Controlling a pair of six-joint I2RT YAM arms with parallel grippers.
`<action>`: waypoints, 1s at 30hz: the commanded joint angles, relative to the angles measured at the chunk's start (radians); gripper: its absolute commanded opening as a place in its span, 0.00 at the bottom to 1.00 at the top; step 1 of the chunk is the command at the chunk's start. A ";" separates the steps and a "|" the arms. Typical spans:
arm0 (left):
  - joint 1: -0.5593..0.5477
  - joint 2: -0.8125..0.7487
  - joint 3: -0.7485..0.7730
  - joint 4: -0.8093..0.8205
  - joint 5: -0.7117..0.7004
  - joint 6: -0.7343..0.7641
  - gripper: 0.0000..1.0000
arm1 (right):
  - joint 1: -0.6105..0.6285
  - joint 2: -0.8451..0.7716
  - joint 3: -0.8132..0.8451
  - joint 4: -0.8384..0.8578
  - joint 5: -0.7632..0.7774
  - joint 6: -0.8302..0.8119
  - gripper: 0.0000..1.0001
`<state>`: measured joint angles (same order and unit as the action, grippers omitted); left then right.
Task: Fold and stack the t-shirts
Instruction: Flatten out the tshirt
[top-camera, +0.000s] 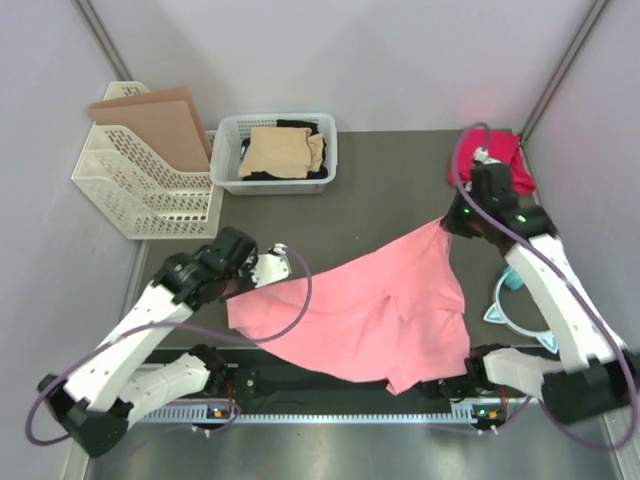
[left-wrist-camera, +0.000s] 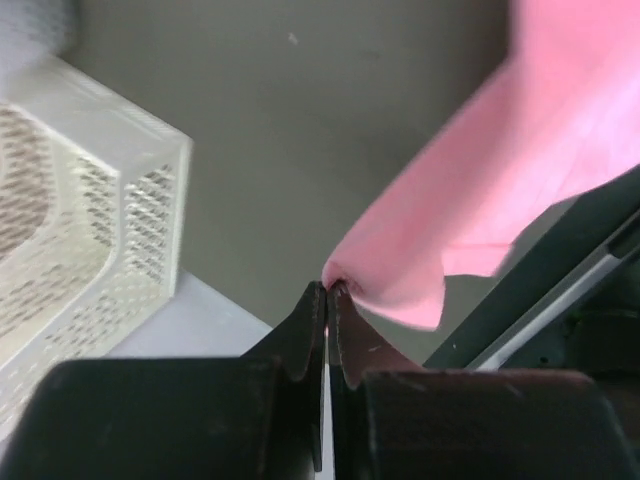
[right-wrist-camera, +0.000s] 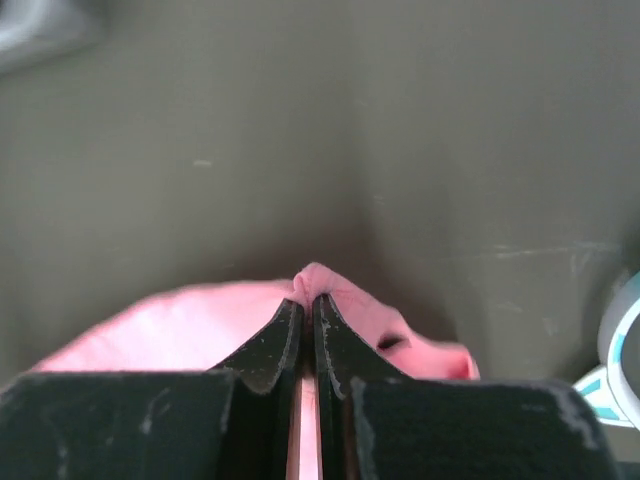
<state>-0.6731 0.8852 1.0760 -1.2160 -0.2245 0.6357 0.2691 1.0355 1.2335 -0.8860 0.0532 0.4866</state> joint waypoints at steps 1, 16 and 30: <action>0.218 0.173 -0.142 0.398 0.058 0.200 0.00 | -0.034 0.193 -0.019 0.254 0.151 0.021 0.00; 0.557 0.917 0.335 0.546 0.267 0.101 0.43 | -0.053 0.584 0.069 0.426 0.149 -0.023 0.00; 0.558 0.494 -0.077 0.559 0.310 0.237 0.75 | -0.015 0.471 0.042 0.306 0.350 -0.031 0.68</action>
<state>-0.1173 1.4345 1.1286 -0.6643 0.0586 0.7937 0.2344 1.6730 1.3449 -0.5652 0.3408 0.4488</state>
